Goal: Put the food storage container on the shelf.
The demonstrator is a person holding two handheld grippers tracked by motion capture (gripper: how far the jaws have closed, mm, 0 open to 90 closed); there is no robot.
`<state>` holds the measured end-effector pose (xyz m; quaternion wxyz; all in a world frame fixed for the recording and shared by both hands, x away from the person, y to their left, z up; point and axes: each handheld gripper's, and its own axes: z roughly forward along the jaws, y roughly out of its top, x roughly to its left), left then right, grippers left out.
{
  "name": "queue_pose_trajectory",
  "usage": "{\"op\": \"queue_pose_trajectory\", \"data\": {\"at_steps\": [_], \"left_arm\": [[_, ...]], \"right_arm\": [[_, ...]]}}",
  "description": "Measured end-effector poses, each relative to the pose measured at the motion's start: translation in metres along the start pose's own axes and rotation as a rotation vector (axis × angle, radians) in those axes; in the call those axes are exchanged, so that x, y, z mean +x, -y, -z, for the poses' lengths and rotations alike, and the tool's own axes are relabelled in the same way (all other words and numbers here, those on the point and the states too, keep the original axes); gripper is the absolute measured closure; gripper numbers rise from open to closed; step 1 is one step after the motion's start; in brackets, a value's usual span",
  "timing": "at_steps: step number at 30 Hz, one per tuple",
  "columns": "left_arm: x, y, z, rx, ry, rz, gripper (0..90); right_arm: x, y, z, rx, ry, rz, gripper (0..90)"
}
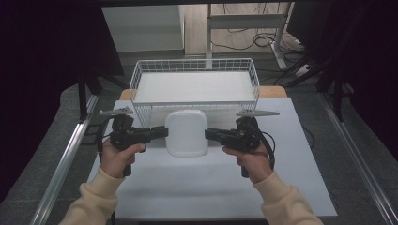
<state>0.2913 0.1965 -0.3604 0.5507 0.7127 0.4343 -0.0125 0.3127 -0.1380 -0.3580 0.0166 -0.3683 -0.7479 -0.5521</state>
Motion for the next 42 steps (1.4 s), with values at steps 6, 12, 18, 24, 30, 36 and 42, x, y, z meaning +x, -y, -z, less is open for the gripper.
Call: {"op": "queue_pose_trajectory", "data": {"at_steps": [6,12,18,24,30,36,42], "left_arm": [[-0.003,-0.013,0.0,-0.005,-0.001,-0.012,78.9],[-0.005,-0.027,-0.001,-0.006,0.005,-0.024,79.0],[-0.006,-0.038,-0.001,-0.016,0.006,-0.031,79.1],[-0.005,-0.049,-0.002,-0.016,0.015,-0.025,79.2],[-0.005,-0.062,-0.001,-0.018,0.015,-0.039,79.3],[-0.006,-0.077,0.001,-0.027,0.016,-0.045,79.3],[-0.004,-0.091,0.001,-0.034,0.018,-0.046,79.3]], "right_arm": [[0.0,-0.011,0.003,-0.007,0.009,0.006,80.7],[-0.001,-0.024,0.007,-0.013,0.013,0.011,80.7],[-0.001,-0.035,0.009,-0.024,0.021,0.017,80.6],[-0.004,-0.046,0.01,-0.024,0.017,0.017,80.6],[-0.006,-0.057,0.011,-0.027,0.015,0.02,80.6],[-0.006,-0.073,0.013,-0.035,0.016,0.032,80.6],[-0.008,-0.088,0.013,-0.04,0.016,0.04,80.7]]}}
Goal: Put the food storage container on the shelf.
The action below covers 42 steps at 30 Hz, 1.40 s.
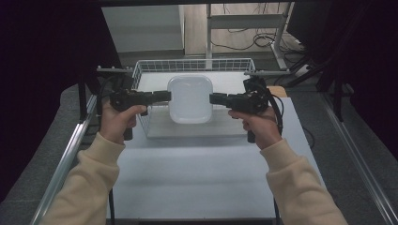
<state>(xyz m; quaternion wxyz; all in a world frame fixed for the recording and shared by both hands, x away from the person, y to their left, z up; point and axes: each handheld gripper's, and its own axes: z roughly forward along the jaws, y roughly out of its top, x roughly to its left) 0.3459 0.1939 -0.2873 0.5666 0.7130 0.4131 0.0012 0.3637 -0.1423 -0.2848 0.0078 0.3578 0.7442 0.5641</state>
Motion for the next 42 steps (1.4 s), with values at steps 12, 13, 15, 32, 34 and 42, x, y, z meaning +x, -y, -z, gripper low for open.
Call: {"op": "queue_pose_trajectory", "data": {"at_steps": [12,13,15,32,34,42], "left_arm": [[0.014,-0.031,-0.012,0.021,-0.004,0.013,79.4],[0.017,-0.033,-0.014,0.024,-0.006,0.014,79.4],[0.021,-0.037,-0.017,0.031,-0.006,0.021,79.4],[0.067,-0.055,-0.052,0.089,-0.004,0.142,79.1],[0.07,-0.058,-0.054,0.092,-0.001,0.154,79.0],[0.102,-0.067,-0.071,0.116,0.037,0.296,73.9]], "right_arm": [[-0.019,-0.026,-0.008,0.003,-0.007,-0.026,80.6],[-0.022,-0.028,-0.009,0.005,-0.008,-0.029,80.6],[-0.027,-0.031,-0.012,0.01,-0.007,-0.039,80.6],[-0.076,-0.047,-0.043,0.086,-0.003,-0.177,79.6],[-0.08,-0.048,-0.045,0.086,-0.006,-0.196,78.6],[-0.098,-0.057,-0.061,0.101,0.01,-0.295,71.5]]}}
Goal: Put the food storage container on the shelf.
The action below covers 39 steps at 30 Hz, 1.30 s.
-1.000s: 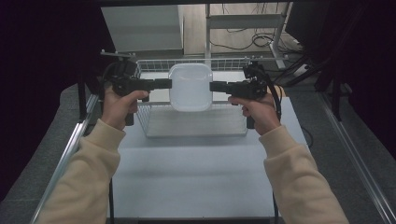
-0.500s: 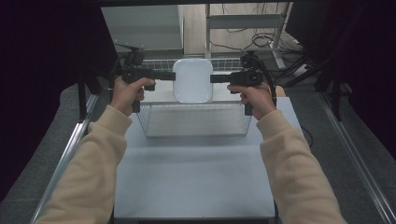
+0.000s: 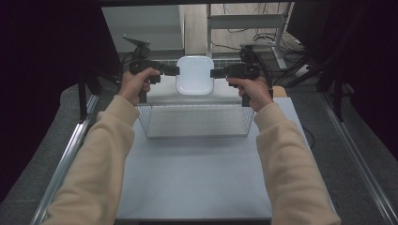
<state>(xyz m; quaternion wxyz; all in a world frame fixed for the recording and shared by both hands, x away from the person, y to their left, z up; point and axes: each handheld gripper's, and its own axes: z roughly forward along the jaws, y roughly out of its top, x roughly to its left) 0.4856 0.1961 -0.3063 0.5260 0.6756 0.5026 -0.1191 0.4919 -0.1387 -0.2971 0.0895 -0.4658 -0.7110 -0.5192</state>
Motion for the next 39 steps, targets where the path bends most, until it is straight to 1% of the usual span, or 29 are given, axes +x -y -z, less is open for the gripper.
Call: {"op": "queue_pose_trajectory", "data": {"at_steps": [3,6,8,10,16,17,18,19,20,22,23,24,26,28,30,32,35,37,39], "left_arm": [[0.01,-0.003,-0.005,-0.003,0.017,0.054,71.0],[0.017,-0.004,-0.008,0.0,0.027,0.083,69.3],[0.019,-0.003,-0.01,-0.002,0.027,0.091,68.4],[0.02,-0.003,-0.01,-0.003,0.022,0.092,67.5],[0.021,0.0,-0.011,-0.01,0.02,0.1,65.1],[0.019,0.001,-0.011,-0.011,0.014,0.098,62.6],[0.017,0.002,-0.011,-0.021,0.001,0.093,56.2],[0.014,0.003,-0.009,-0.032,-0.016,0.079,49.9],[0.01,0.004,-0.006,-0.045,-0.032,0.06,45.6],[0.003,0.007,0.001,-0.058,-0.066,0.013,39.4],[-0.002,0.01,0.004,-0.072,-0.076,-0.003,37.2],[-0.006,0.012,0.008,-0.072,-0.092,-0.024,35.2],[-0.015,0.021,0.017,-0.086,-0.137,-0.068,32.5],[-0.023,0.033,0.024,-0.091,-0.153,-0.101,31.6],[-0.029,0.046,0.031,-0.092,-0.166,-0.138,30.9],[-0.034,0.059,0.037,-0.091,-0.181,-0.165,30.3],[-0.036,0.077,0.042,-0.069,-0.197,-0.195,29.5],[-0.035,0.089,0.046,-0.064,-0.2,-0.21,29.2],[-0.033,0.103,0.049,-0.064,-0.201,-0.228,29.0]], "right_arm": [[-0.005,-0.002,-0.007,0.006,0.012,-0.048,68.2],[-0.01,-0.002,-0.012,0.007,0.007,-0.084,66.9],[-0.013,-0.003,-0.014,-0.001,-0.003,-0.105,66.6],[-0.015,-0.003,-0.016,-0.003,-0.006,-0.115,66.4],[-0.019,-0.003,-0.018,-0.017,-0.009,-0.114,65.7],[-0.019,-0.003,-0.018,-0.021,-0.012,-0.111,62.4],[-0.019,-0.003,-0.018,-0.032,-0.01,-0.111,56.5],[-0.018,-0.003,-0.016,-0.051,-0.011,-0.108,51.3],[-0.017,-0.003,-0.014,-0.073,-0.018,-0.102,47.1],[-0.011,-0.002,-0.007,-0.11,-0.026,-0.079,40.7],[-0.007,-0.001,-0.004,-0.122,-0.024,-0.057,38.7],[-0.004,0.0,0.0,-0.126,-0.019,-0.034,36.9],[0.003,0.006,0.008,-0.137,-0.009,0.023,35.5],[0.01,0.015,0.016,-0.153,0.013,0.076,34.1],[0.014,0.026,0.023,-0.134,0.037,0.13,31.7],[0.018,0.038,0.029,-0.135,0.061,0.166,29.4],[0.018,0.055,0.037,-0.12,0.055,0.188,28.0],[0.018,0.065,0.042,-0.108,0.066,0.209,27.4],[0.017,0.077,0.046,-0.099,0.066,0.227,27.0]]}}
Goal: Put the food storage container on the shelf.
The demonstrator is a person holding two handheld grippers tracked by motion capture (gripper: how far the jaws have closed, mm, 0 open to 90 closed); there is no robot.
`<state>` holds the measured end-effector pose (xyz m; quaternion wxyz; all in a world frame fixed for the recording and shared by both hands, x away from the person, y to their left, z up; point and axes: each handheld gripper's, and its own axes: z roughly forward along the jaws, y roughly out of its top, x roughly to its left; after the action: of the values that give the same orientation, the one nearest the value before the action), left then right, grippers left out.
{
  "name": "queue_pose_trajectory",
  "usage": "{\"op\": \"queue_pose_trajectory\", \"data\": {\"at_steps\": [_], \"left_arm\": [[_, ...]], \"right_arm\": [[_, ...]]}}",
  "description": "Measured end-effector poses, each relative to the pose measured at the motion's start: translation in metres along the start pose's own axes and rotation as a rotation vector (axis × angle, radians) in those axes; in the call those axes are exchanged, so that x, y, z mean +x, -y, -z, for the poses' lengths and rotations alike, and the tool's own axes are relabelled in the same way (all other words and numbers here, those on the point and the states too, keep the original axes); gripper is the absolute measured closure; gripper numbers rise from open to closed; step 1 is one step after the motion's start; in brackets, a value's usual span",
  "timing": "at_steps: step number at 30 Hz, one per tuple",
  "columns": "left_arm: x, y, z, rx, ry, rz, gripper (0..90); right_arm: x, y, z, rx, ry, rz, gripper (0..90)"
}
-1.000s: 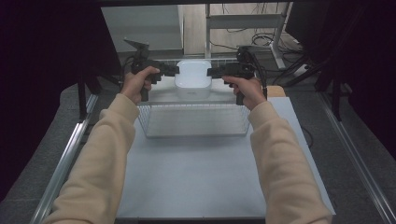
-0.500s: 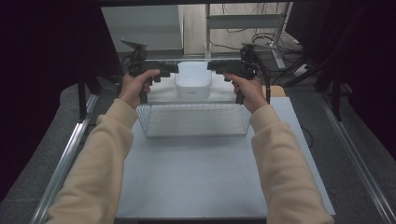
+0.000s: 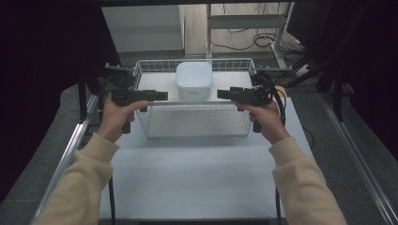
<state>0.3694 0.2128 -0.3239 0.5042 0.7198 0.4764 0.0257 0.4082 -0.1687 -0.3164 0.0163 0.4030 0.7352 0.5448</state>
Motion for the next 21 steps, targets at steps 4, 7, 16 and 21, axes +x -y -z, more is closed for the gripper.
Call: {"op": "queue_pose_trajectory", "data": {"at_steps": [4,7,16,21], "left_arm": [[0.002,0.031,0.006,-0.008,0.039,-0.002,28.7],[0.003,0.055,0.009,-0.024,0.063,-0.001,28.6],[-0.003,0.114,0.016,-0.019,0.025,-0.077,28.3],[0.004,0.143,0.013,-0.003,0.002,-0.063,28.2]], "right_arm": [[0.003,0.028,0.007,0.023,0.015,0.064,26.8],[0.005,0.053,0.012,0.024,0.049,0.105,25.6],[0.007,0.111,0.033,-0.006,0.097,0.187,24.7],[0.004,0.137,0.042,0.011,0.099,0.194,24.7]]}}
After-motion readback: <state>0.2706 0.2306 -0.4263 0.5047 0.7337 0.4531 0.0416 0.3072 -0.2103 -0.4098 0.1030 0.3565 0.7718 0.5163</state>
